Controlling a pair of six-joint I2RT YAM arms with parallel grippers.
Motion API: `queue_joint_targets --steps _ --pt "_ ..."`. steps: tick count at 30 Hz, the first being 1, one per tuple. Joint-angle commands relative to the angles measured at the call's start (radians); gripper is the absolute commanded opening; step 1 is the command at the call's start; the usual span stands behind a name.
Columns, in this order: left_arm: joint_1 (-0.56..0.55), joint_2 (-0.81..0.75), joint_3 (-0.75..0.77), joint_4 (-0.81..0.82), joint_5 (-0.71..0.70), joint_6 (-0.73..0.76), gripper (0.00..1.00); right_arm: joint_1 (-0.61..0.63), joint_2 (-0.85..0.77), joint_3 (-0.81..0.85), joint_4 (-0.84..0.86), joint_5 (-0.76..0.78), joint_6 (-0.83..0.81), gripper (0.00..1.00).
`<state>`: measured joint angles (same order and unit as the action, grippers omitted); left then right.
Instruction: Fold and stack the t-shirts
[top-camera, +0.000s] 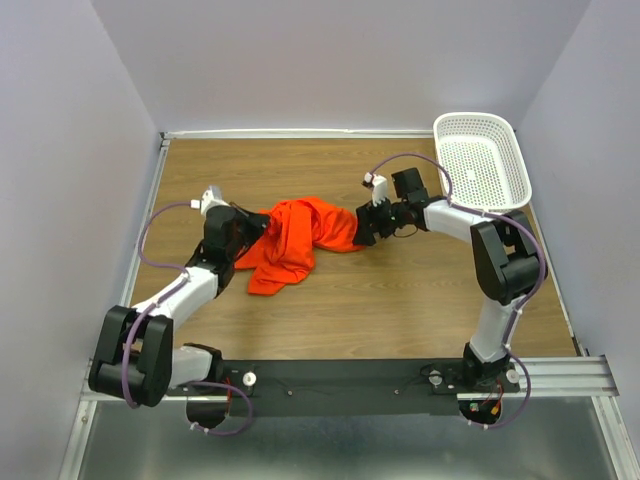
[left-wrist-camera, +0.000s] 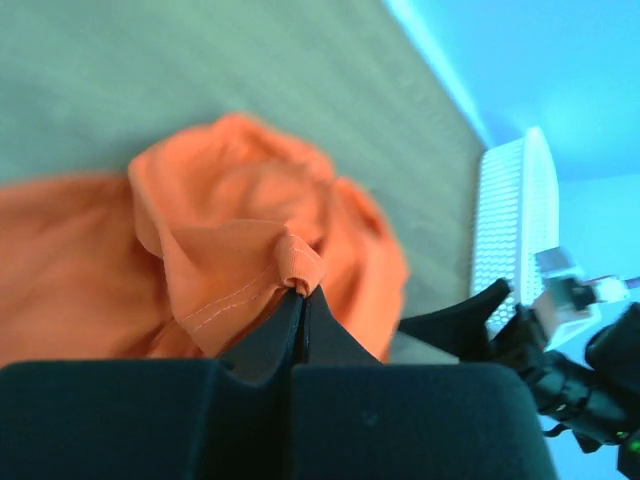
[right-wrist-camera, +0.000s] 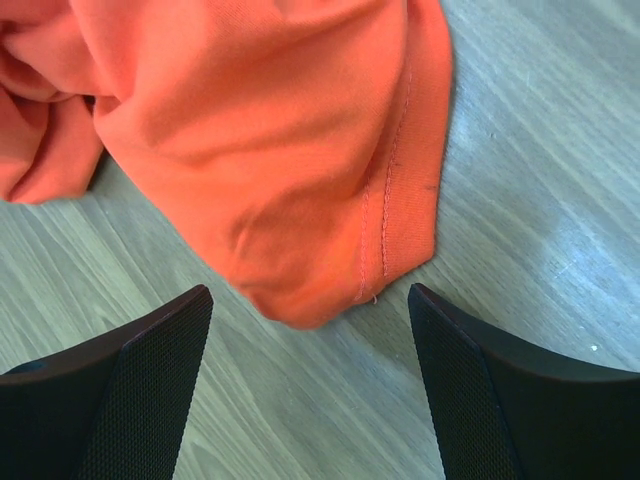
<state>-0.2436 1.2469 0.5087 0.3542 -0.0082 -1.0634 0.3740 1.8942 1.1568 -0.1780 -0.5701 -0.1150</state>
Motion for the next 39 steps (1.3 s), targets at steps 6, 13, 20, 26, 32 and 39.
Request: queue_joint_targets --steps 6,13,20,26,32,39 --pt "0.004 0.035 0.347 0.135 0.335 0.367 0.0 0.005 -0.056 0.014 -0.029 0.03 -0.028 0.8" --pt "-0.029 0.258 0.703 0.293 0.68 0.387 0.0 -0.056 -0.2 -0.022 -0.038 -0.005 -0.139 0.89" --pt "-0.078 0.319 0.835 0.296 0.772 0.411 0.0 -0.121 -0.357 -0.065 -0.037 -0.199 -0.224 0.96" --pt "-0.111 0.283 0.857 0.286 0.807 0.411 0.0 -0.126 -0.357 -0.049 -0.023 -0.326 -0.204 0.96" --pt "-0.12 0.212 0.843 0.252 0.846 0.427 0.0 -0.089 -0.247 0.04 -0.011 -0.32 -0.146 0.8" --pt "-0.12 0.114 0.826 0.169 0.906 0.52 0.0 -0.021 -0.23 0.081 -0.011 -0.393 -0.098 0.54"
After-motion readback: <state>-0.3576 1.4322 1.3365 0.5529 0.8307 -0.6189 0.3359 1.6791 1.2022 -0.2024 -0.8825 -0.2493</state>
